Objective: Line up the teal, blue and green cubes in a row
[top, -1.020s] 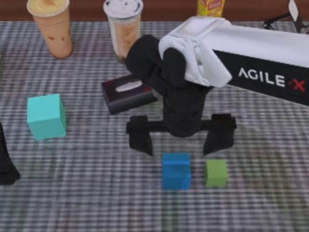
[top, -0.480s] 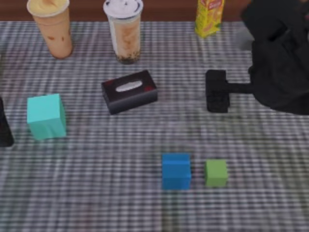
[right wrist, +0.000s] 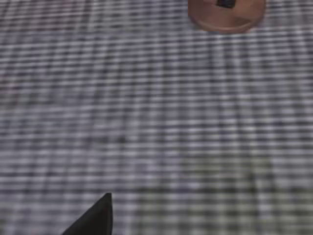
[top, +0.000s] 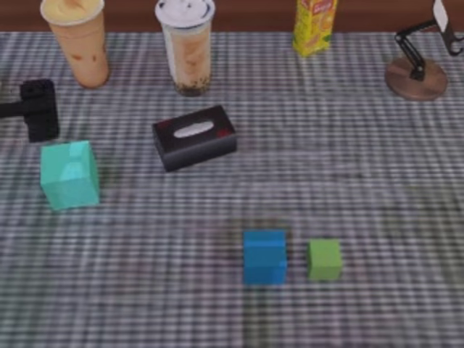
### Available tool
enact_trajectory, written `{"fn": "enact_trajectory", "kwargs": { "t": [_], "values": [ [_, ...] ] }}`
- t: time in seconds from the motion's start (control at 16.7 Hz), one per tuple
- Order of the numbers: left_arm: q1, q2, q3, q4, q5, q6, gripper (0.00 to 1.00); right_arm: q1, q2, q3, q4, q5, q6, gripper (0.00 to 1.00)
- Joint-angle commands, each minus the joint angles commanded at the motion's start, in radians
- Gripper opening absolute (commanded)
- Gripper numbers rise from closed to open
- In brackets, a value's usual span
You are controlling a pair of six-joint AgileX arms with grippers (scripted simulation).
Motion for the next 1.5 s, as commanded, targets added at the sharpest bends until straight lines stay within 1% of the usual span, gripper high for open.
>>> {"fn": "enact_trajectory", "kwargs": {
  "t": [0.18,0.36,0.6,0.72,0.84,1.2,1.32,1.5],
  "values": [
    [-0.014,0.261,0.212,-0.151,0.000,-0.036,1.00,-0.099,-0.258,-0.229,0.151,-0.029,-0.095,1.00],
    [-0.024,0.480,0.394,-0.272,0.001,-0.067,1.00,-0.176,-0.446,-0.402,0.291,-0.075,-0.162,1.00],
    [-0.034,0.681,0.568,-0.380,0.002,-0.096,1.00,-0.246,-0.614,-0.552,0.443,-0.138,-0.212,1.00],
    [-0.036,0.728,0.613,-0.406,0.002,-0.103,1.00,-0.263,-0.665,-0.586,0.484,-0.158,-0.221,1.00],
    [-0.036,0.742,0.626,-0.413,0.002,-0.105,1.00,-0.267,-0.680,-0.595,0.495,-0.164,-0.223,1.00],
    [-0.033,0.747,0.612,-0.396,0.002,-0.103,1.00,-0.267,-0.680,-0.595,0.495,-0.164,-0.223,1.00],
    [-0.034,0.767,0.572,-0.338,0.002,-0.101,1.00,-0.267,-0.680,-0.595,0.495,-0.164,-0.223,1.00],
    [-0.034,0.811,0.491,-0.199,0.003,-0.102,1.00,-0.267,-0.680,-0.595,0.495,-0.164,-0.223,1.00]
  ]
}}
